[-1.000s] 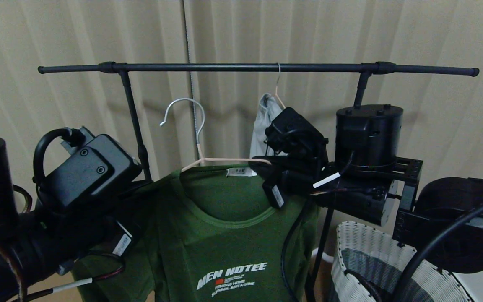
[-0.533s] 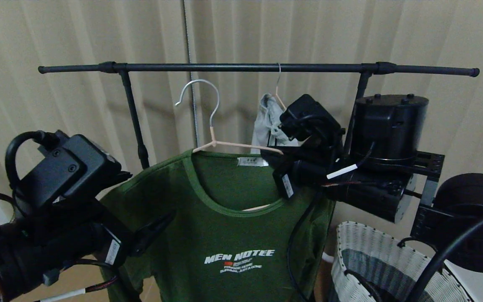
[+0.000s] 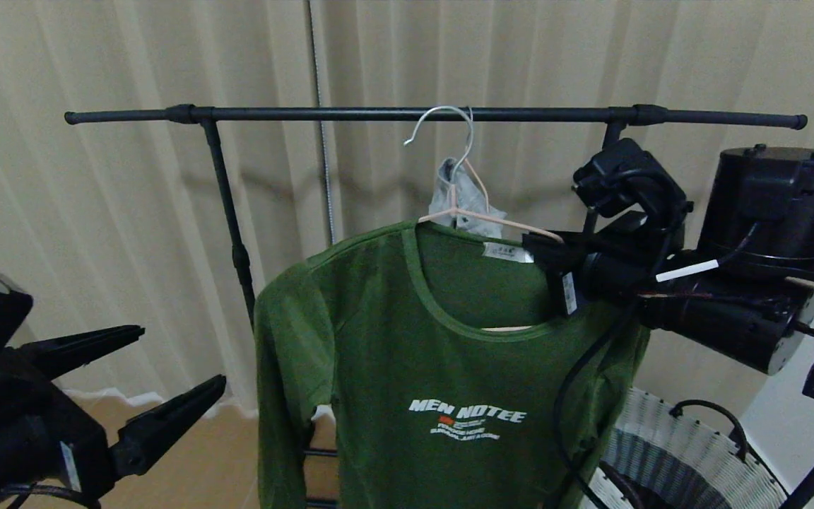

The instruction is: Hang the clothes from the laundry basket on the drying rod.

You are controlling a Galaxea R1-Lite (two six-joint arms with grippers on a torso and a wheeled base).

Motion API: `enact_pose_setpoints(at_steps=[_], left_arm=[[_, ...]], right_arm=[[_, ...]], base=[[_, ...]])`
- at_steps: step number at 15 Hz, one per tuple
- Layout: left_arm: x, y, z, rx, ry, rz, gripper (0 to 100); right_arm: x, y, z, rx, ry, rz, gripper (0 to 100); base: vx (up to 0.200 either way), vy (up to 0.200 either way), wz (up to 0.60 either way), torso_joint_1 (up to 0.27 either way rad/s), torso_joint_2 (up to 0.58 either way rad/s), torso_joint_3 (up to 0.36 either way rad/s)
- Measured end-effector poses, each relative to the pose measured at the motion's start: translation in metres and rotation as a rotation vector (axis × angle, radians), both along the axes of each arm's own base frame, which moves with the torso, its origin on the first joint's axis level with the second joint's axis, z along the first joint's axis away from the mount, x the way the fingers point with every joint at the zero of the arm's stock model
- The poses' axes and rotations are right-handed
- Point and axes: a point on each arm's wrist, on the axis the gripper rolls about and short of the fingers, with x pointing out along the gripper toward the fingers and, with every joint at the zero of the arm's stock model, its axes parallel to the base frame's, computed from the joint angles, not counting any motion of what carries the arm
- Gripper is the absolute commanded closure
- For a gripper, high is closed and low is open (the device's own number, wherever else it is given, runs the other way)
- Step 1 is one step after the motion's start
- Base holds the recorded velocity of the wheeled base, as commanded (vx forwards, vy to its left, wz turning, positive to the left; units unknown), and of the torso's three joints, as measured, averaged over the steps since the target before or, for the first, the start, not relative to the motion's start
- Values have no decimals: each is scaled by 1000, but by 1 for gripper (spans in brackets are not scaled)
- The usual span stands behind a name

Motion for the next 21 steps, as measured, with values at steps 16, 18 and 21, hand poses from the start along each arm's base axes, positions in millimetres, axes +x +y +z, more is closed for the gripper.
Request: enact_pose_setpoints(at_steps=[16,18,21], left_arm=[[50,22,-56,-135,-11,-215,0],[51,22,-58,-136,-2,-215,0],[53,22,-60,-136,7,-215,0]], right_arm=[[-16,-14,43,92,-122,4,100],[-20,-11,44,101,-123,38,100],[-29,-8,45,126,-152,105,100]], base=[[0,0,0,0,0,0],[0,0,0,0,0,0],[0,0,0,0,0,0]])
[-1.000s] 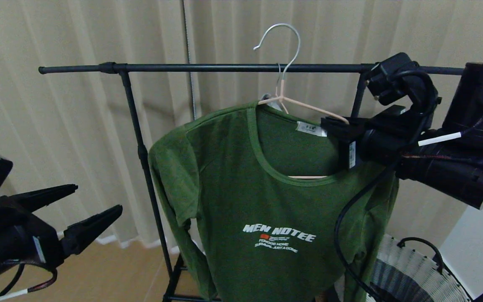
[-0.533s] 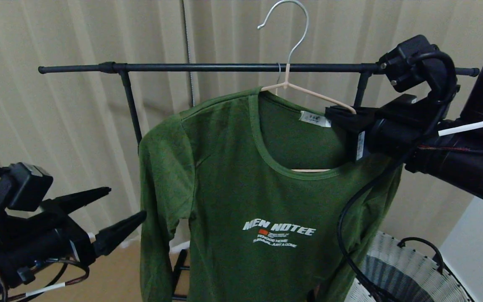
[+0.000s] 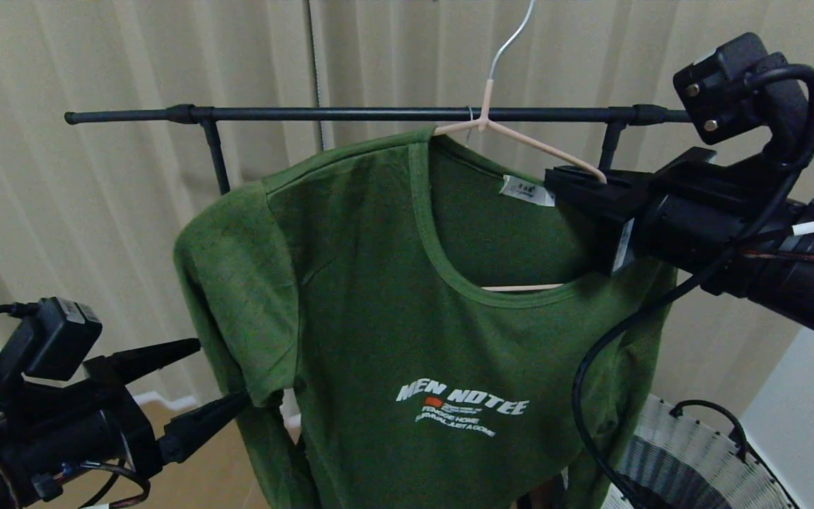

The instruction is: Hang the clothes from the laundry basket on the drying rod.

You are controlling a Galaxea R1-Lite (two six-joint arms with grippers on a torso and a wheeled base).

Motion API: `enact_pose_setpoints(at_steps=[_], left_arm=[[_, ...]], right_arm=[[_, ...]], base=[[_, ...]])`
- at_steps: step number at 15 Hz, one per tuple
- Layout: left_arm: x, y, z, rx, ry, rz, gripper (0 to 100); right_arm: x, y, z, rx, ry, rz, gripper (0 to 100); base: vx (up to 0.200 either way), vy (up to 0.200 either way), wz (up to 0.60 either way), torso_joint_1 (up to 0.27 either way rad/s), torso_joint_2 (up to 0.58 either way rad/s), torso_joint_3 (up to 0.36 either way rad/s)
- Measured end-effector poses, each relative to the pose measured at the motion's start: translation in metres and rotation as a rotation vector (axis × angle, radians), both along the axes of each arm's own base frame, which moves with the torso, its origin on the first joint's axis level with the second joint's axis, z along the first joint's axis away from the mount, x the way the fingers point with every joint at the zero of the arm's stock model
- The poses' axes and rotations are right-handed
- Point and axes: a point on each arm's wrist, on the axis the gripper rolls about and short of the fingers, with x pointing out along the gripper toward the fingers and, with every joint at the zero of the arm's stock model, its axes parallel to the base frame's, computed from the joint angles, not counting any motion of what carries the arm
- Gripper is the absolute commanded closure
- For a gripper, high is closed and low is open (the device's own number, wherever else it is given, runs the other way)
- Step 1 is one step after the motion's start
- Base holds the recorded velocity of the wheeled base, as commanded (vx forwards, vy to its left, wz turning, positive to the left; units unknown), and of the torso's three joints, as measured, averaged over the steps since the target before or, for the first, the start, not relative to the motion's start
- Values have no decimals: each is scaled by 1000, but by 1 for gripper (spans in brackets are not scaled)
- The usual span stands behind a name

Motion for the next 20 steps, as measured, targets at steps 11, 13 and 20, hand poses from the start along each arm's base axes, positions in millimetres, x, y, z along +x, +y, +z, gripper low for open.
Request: enact_pose_setpoints(at_steps=[11,13,20], left_arm=[[-2,1,-2,1,7,8,100],[-1,6,-1,4,2,32,100],[-1,21,4,8,-28,121,0]], right_arm=[[-12,-5,0,-1,-7,4,100],[-7,-12,-2,-7,-1,-31,100],[9,-51,-4,-14,5,-204,100]], base=[[0,0,0,0,0,0],[0,0,0,0,0,0],[0,0,0,0,0,0]])
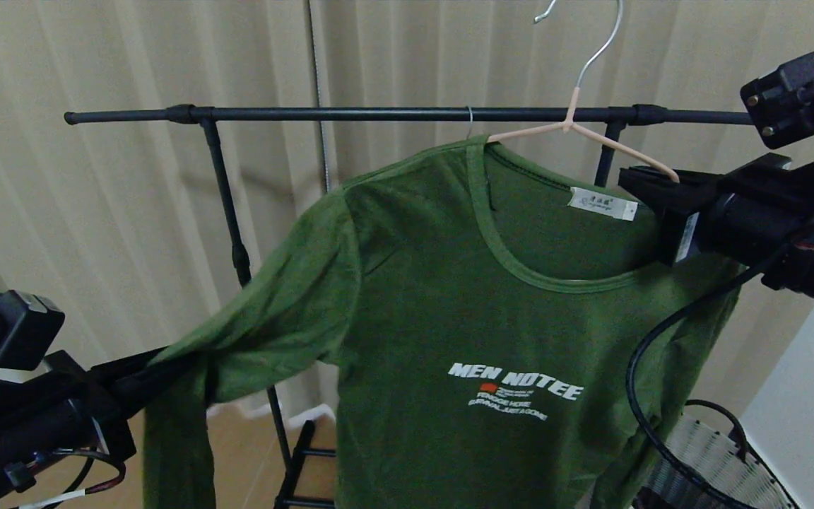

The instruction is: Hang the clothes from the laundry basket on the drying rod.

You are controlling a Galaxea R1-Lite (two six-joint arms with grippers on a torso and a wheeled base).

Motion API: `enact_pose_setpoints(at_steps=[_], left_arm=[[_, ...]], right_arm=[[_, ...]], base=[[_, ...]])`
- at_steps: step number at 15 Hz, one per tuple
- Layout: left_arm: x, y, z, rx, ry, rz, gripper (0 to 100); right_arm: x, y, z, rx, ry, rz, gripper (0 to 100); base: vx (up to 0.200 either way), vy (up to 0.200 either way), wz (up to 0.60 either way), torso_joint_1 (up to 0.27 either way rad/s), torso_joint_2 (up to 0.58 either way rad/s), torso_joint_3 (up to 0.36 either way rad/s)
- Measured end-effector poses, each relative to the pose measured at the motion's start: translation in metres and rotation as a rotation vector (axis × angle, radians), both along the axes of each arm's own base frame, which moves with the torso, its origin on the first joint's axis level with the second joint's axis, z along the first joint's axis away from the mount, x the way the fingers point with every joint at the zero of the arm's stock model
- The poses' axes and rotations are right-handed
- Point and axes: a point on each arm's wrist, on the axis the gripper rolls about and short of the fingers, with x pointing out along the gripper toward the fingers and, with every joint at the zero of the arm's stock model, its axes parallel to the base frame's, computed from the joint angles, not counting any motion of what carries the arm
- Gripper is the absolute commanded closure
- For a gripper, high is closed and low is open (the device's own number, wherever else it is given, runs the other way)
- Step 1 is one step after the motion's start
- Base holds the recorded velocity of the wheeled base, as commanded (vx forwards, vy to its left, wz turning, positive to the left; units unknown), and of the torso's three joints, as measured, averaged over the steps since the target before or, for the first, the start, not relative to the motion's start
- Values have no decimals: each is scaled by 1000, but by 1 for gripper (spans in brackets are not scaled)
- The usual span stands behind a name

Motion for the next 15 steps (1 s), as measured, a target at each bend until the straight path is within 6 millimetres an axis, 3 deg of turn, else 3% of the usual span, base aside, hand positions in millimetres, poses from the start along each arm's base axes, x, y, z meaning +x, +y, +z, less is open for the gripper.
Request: enact_pose_setpoints(at_steps=[3,7,11,15], left_arm=[[-4,0,2,0,-16,-3,0],[-14,-1,11,-13,-67,-2,0],[-24,-8,32,-82,-136,-39,0],[-26,-16,38,-87,-150,-77,0]], right_arm=[[-1,-2,0,-3,3,-29,100],[-7,-20,-9,-89,118,-208,100],[-32,-61,-13,-168,266,-370,100],[-51,-99,-9,-176,297,-552,100]], base=[[0,0,0,0,0,0],[0,0,0,0,0,0],[0,0,0,0,0,0],[0,0,0,0,0,0]])
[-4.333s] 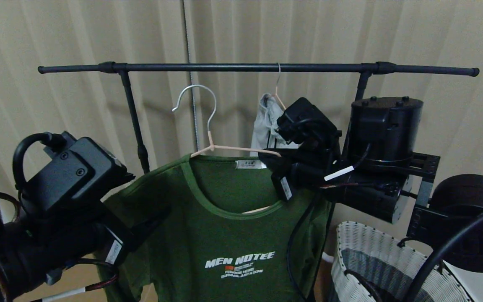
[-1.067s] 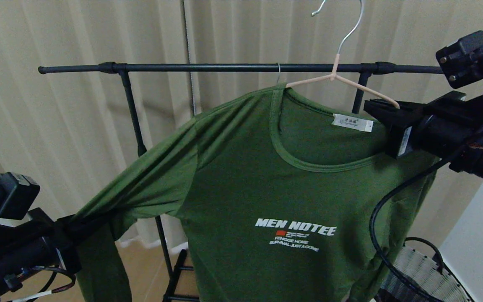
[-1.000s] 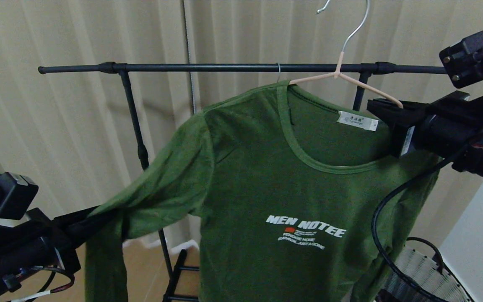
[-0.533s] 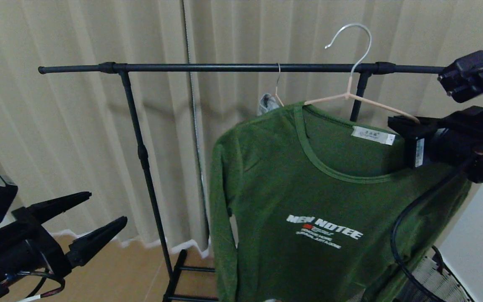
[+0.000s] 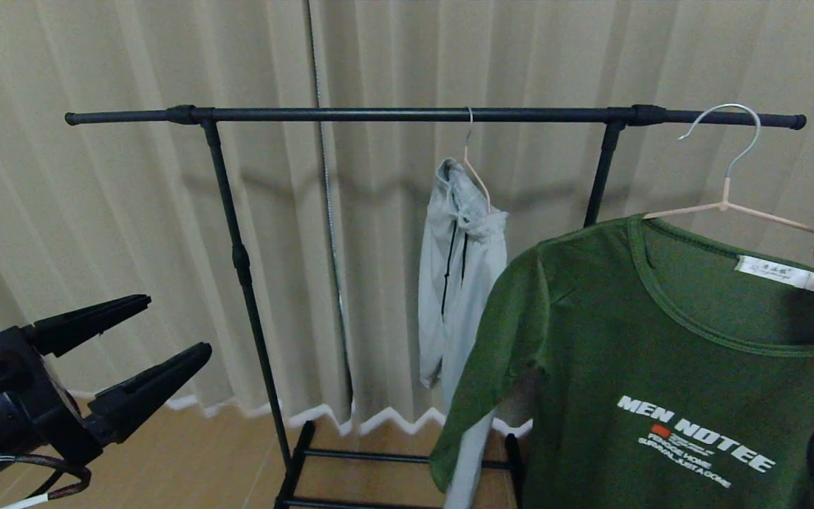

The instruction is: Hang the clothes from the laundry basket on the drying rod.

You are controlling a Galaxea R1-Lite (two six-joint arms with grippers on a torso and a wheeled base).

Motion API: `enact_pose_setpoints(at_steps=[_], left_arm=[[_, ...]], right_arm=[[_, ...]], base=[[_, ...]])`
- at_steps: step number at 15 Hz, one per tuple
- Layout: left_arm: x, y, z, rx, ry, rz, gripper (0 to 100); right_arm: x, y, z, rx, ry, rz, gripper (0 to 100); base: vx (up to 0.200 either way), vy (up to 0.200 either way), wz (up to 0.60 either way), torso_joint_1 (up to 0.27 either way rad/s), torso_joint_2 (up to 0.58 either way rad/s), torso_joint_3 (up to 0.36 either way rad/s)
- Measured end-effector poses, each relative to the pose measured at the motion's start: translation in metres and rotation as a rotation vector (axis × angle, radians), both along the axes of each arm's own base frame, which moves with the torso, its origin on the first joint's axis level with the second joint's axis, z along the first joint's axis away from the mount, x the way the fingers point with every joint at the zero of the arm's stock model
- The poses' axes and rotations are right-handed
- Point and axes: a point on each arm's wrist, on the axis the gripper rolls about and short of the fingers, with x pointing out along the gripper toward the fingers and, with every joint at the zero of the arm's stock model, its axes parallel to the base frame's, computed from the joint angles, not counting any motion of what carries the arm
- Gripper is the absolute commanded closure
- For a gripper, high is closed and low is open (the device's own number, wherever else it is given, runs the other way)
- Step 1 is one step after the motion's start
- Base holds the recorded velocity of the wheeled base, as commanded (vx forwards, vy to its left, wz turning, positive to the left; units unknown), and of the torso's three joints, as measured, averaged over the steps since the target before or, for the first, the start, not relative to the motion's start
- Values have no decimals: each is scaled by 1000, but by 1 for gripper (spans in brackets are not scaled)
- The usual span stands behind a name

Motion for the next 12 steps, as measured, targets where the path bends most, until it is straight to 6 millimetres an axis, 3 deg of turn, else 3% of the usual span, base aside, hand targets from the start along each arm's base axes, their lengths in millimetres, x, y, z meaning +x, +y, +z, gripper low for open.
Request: enact_pose_setpoints(at_steps=[7,12], left_arm=[[31,-2,-2,25,68,44,0],[42,2,-6,160,91,302,0]], right_arm=[[-7,-36,11,-120,1,-192,100],[6,-54,19,-175,17,-272,100]], base=[[0,0,0,0,0,0],[0,0,0,0,0,0]])
